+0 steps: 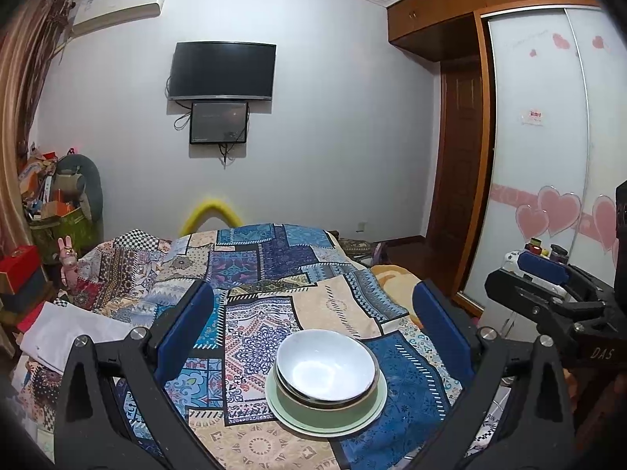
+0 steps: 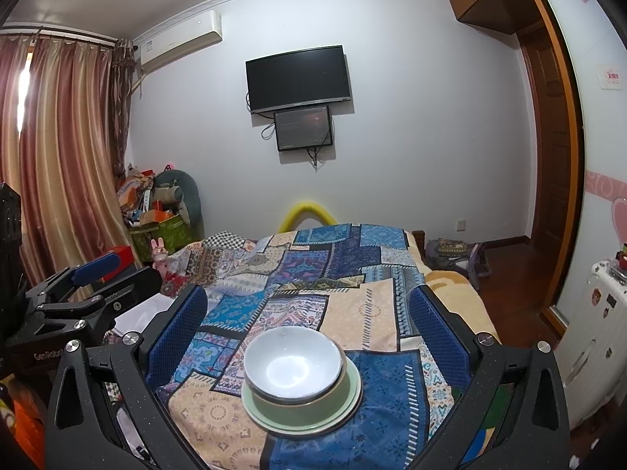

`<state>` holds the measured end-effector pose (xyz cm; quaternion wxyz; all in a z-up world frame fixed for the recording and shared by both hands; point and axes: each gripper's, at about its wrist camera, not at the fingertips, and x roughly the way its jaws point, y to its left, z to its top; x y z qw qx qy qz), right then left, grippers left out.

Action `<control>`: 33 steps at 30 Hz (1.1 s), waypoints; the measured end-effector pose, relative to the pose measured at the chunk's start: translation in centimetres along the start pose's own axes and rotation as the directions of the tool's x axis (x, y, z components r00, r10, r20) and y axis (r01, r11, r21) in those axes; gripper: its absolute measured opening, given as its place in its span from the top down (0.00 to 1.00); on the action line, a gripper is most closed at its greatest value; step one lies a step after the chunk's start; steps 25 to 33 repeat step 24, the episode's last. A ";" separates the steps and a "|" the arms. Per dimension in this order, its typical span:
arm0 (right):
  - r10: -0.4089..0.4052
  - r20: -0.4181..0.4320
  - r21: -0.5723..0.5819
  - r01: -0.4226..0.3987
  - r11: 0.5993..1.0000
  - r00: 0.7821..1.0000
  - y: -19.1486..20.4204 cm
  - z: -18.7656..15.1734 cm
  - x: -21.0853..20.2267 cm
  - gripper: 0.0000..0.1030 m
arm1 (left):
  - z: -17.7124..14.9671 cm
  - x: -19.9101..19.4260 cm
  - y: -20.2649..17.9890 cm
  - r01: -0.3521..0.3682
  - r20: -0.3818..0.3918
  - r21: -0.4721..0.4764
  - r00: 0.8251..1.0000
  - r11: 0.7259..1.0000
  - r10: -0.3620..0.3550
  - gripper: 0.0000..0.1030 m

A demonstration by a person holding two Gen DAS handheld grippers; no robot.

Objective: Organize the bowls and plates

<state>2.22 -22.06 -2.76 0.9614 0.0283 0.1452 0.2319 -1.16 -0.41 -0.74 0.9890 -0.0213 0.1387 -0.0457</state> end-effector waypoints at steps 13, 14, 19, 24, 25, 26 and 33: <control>0.001 -0.011 -0.002 -0.002 1.000 1.000 -0.3 -0.1 0.3 0.00 | 0.1 0.4 0.9 0.028 -0.027 -0.056 0.999 0.998 -0.030 0.00; 0.001 -0.012 -0.002 -0.001 1.000 1.000 -0.3 -0.1 0.3 0.00 | 0.0 0.5 0.9 0.021 -0.026 -0.058 0.999 0.998 -0.023 0.00; 0.005 -0.021 0.000 -0.005 1.000 1.000 -0.4 -0.1 0.5 0.00 | -0.1 0.5 0.9 0.014 -0.022 -0.054 1.000 0.998 -0.015 0.00; 0.007 -0.024 0.001 -0.007 1.000 1.000 -0.4 -0.2 0.7 0.00 | -0.1 0.7 0.8 0.017 -0.023 -0.046 1.000 0.999 -0.018 0.00; 0.007 -0.024 0.001 -0.007 1.000 1.000 -0.4 -0.2 0.7 0.00 | -0.1 0.7 0.8 0.017 -0.023 -0.046 1.000 0.999 -0.018 0.00; 0.007 -0.024 0.001 -0.007 1.000 1.000 -0.4 -0.2 0.7 0.00 | -0.1 0.7 0.8 0.017 -0.023 -0.046 1.000 0.999 -0.018 0.00; 0.007 -0.024 0.001 -0.007 1.000 1.000 -0.4 -0.2 0.7 0.00 | -0.1 0.7 0.8 0.017 -0.023 -0.046 1.000 0.999 -0.018 0.00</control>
